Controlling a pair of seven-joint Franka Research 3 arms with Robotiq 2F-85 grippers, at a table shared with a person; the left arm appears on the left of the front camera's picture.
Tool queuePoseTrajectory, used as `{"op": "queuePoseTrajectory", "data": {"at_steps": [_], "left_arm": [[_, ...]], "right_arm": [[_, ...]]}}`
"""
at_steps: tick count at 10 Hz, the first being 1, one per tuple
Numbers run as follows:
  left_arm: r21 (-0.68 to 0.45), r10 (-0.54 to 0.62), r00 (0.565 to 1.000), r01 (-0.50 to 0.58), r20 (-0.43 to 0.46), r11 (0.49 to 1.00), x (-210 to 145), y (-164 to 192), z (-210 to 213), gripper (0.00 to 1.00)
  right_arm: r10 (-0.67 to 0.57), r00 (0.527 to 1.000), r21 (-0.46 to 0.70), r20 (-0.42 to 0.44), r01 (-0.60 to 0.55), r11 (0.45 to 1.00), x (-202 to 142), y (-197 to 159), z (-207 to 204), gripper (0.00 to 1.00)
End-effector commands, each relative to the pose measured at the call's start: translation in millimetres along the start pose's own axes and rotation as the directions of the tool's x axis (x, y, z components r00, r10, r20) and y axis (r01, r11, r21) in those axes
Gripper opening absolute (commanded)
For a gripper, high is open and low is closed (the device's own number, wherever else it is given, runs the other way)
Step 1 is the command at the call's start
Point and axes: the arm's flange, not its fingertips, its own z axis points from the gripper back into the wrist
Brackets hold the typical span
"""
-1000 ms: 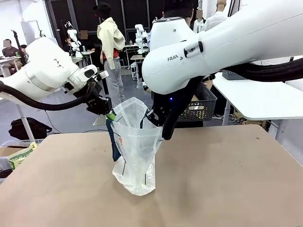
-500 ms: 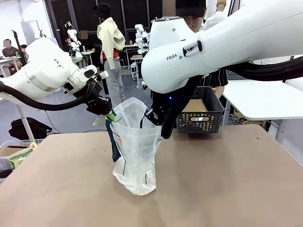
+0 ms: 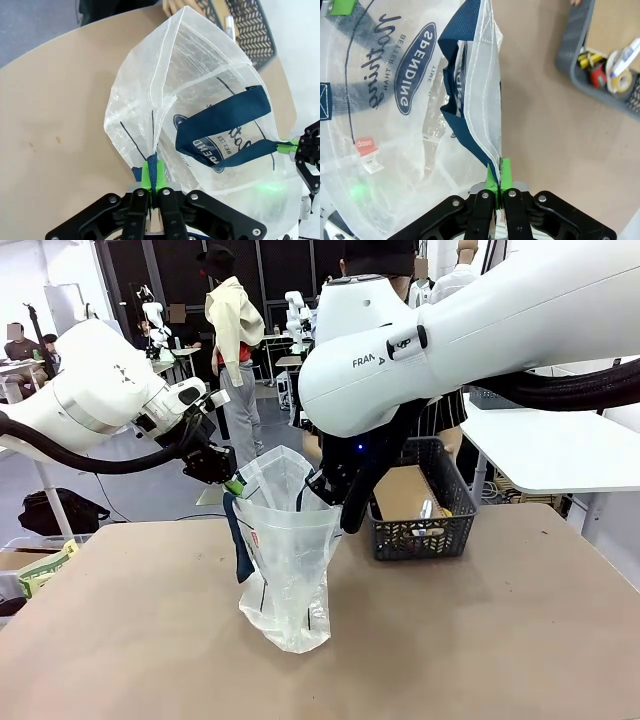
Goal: Transfer purchased items from the store into the shopping bag.
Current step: Move the Reusable shopping bag to the right side of the table.
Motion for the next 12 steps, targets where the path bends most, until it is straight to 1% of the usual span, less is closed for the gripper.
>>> {"op": "queuePoseTrajectory", "data": {"at_steps": [1, 12], "left_arm": [[0.003, 0.001, 1.0, -0.001, 0.001, 1.0, 0.2, 1.9, 1.1, 0.0], [0.003, 0.001, 1.0, -0.001, 0.001, 1.0, 0.2, 1.9, 1.1, 0.0]], "right_arm": [[-0.007, 1.0, -0.003, -0.003, 0.007, 1.0, -4.5, -1.7, -0.1, 0.0], [-0.007, 1.0, -0.003, -0.003, 0.007, 1.0, -4.5, -1.7, -0.1, 0.0]]}}
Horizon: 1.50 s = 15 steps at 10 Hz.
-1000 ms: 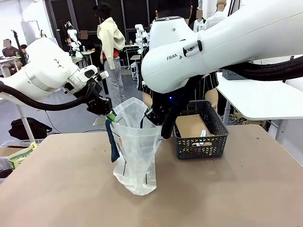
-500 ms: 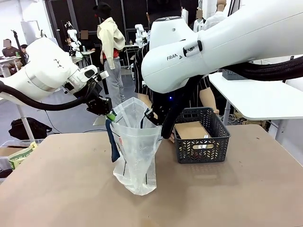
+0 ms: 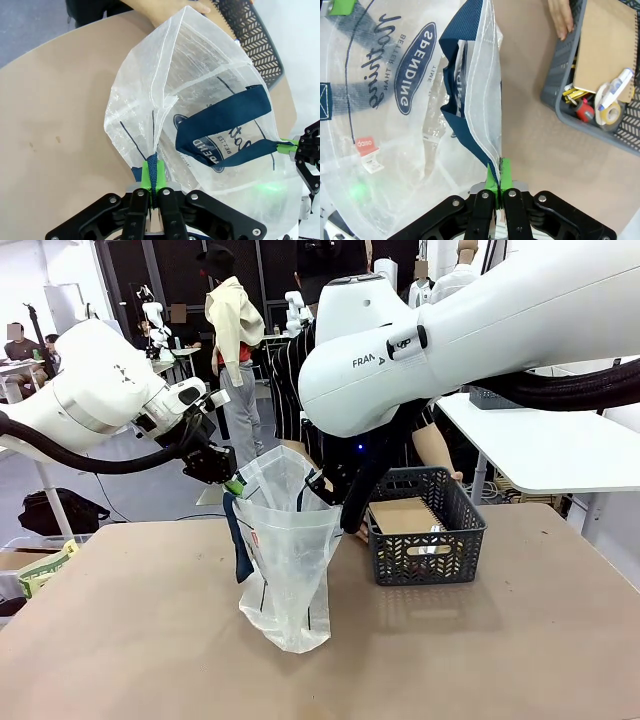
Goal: Transfer purchased items from the store into the shopping bag.
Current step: Move the Reusable shopping bag to the right side of the table.
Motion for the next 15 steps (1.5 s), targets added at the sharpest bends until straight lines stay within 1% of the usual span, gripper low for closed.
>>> {"op": "queuePoseTrajectory", "data": {"at_steps": [1, 15], "left_arm": [[0.003, 0.001, 1.0, -0.001, 0.001, 1.0, 0.1, 1.9, 1.1, 0.0], [0.003, 0.001, 1.0, -0.001, 0.001, 1.0, 0.1, 1.9, 1.1, 0.0]], "right_arm": [[-0.007, 1.0, -0.003, -0.003, 0.007, 1.0, -4.5, -1.7, -0.1, 0.0], [-0.007, 1.0, -0.003, -0.003, 0.007, 1.0, -4.5, -1.7, -0.1, 0.0]]}}
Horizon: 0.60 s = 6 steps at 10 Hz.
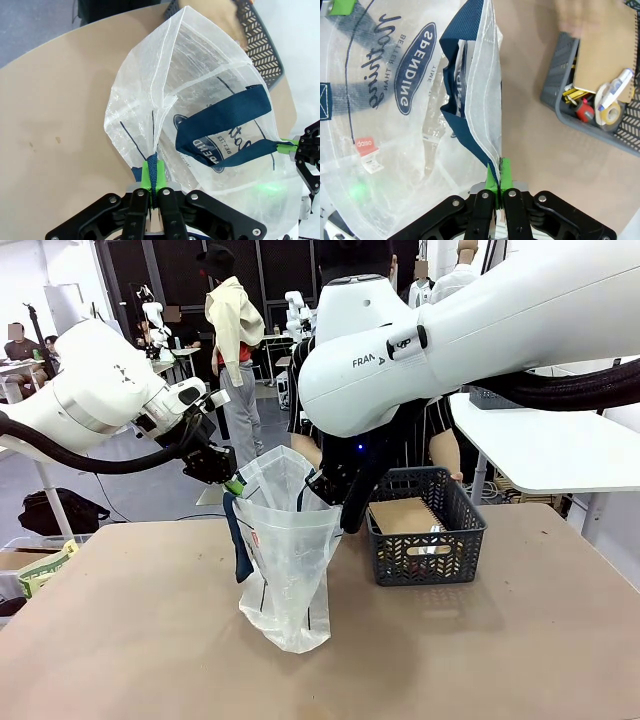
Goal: Transfer purchased items from the store into the shopping bag.
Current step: Move the Reusable shopping bag to the right side of the table.
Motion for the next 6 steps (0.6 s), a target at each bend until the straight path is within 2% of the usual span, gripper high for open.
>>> {"op": "queuePoseTrajectory", "data": {"at_steps": [1, 6], "left_arm": [[0.003, 0.001, 1.0, -0.001, 0.001, 1.0, 0.2, 1.9, 1.1, 0.0], [0.003, 0.001, 1.0, -0.001, 0.001, 1.0, 0.2, 1.9, 1.1, 0.0]], "right_arm": [[-0.007, 1.0, -0.003, -0.003, 0.007, 1.0, -4.5, -1.7, -0.1, 0.0], [-0.007, 1.0, -0.003, -0.003, 0.007, 1.0, -4.5, -1.7, -0.1, 0.0]]}}
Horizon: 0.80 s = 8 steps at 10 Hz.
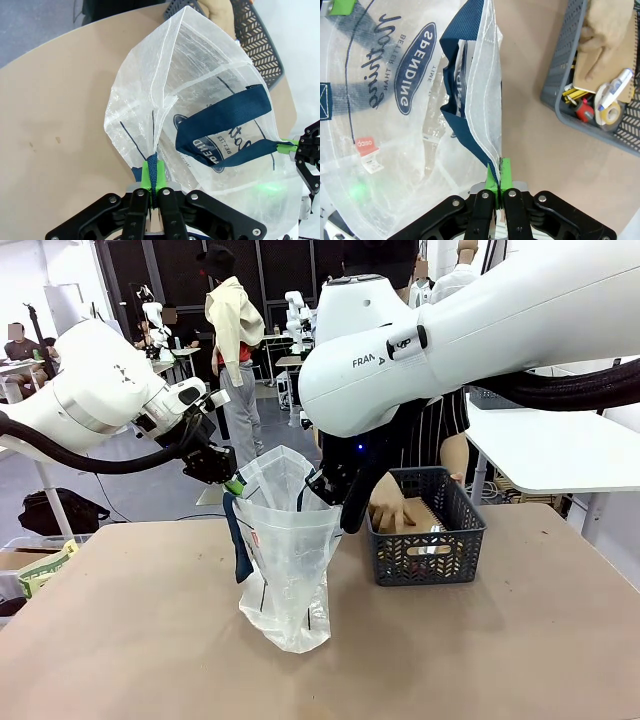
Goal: Transfer purchased items from the store into the shopping bag.
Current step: Move the Reusable shopping bag to the right side of the table.
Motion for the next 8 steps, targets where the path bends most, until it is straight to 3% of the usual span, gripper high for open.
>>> {"op": "queuePoseTrajectory", "data": {"at_steps": [1, 8], "left_arm": [[0.003, 0.001, 1.0, -0.001, 0.001, 1.0, 0.1, 1.9, 1.1, 0.0], [0.003, 0.001, 1.0, -0.001, 0.001, 1.0, 0.1, 1.9, 1.1, 0.0]], "right_arm": [[-0.007, 1.0, -0.003, -0.003, 0.007, 1.0, -4.5, -1.7, -0.1, 0.0], [-0.007, 1.0, -0.003, -0.003, 0.007, 1.0, -4.5, -1.7, -0.1, 0.0]]}}
